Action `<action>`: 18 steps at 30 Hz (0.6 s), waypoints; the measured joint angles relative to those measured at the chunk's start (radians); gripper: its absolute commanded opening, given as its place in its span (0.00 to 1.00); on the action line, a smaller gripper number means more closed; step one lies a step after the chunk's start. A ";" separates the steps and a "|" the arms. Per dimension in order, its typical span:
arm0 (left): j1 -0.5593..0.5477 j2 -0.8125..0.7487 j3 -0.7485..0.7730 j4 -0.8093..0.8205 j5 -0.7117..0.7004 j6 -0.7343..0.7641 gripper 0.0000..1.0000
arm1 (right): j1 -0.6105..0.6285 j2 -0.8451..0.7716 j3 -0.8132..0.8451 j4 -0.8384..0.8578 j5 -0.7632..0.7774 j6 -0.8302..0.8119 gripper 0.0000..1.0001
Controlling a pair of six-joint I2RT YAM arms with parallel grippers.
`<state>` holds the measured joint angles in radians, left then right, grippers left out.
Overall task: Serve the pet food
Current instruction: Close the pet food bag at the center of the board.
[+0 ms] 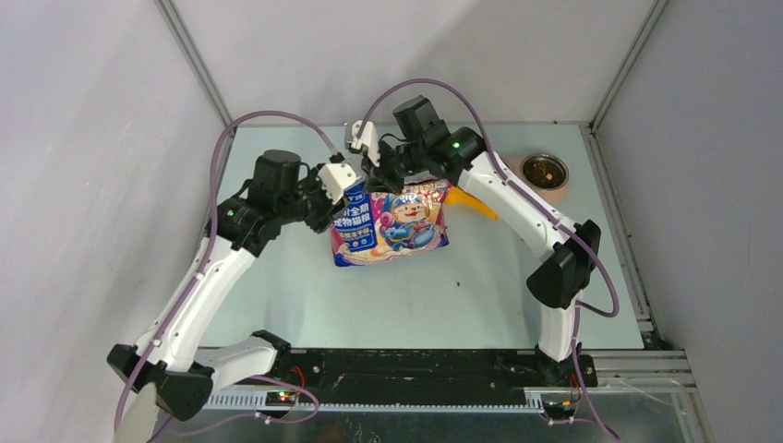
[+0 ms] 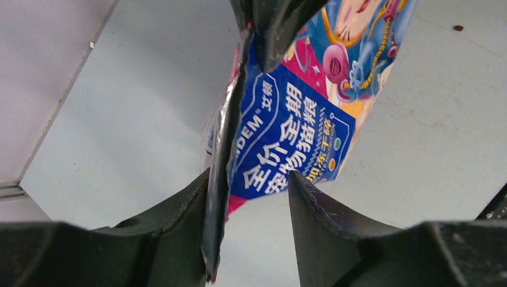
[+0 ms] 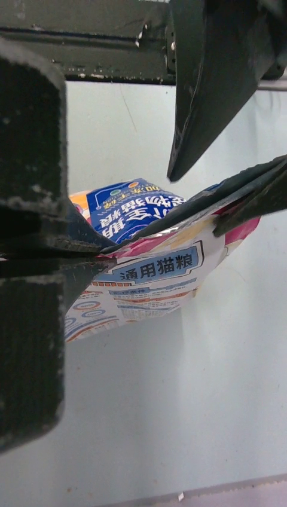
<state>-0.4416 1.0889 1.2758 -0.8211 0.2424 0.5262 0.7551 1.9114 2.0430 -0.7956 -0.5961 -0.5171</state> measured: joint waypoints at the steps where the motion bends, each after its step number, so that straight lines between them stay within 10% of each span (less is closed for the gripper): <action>1: -0.001 0.013 0.000 0.011 -0.001 0.004 0.44 | -0.007 0.000 0.000 -0.004 -0.014 0.006 0.00; 7: -0.002 0.069 0.011 0.060 -0.006 0.020 0.01 | -0.038 0.002 0.000 -0.021 -0.090 0.029 0.10; 11: -0.005 0.089 0.029 0.059 -0.016 0.031 0.00 | -0.058 0.003 0.010 -0.045 -0.130 0.034 0.39; 18: 0.027 0.076 0.035 0.023 0.037 0.040 0.00 | -0.062 0.002 0.031 -0.058 -0.154 0.011 0.46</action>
<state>-0.4149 1.1645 1.3109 -0.7979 0.2794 0.5667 0.6933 1.9137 2.0735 -0.8532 -0.7502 -0.5056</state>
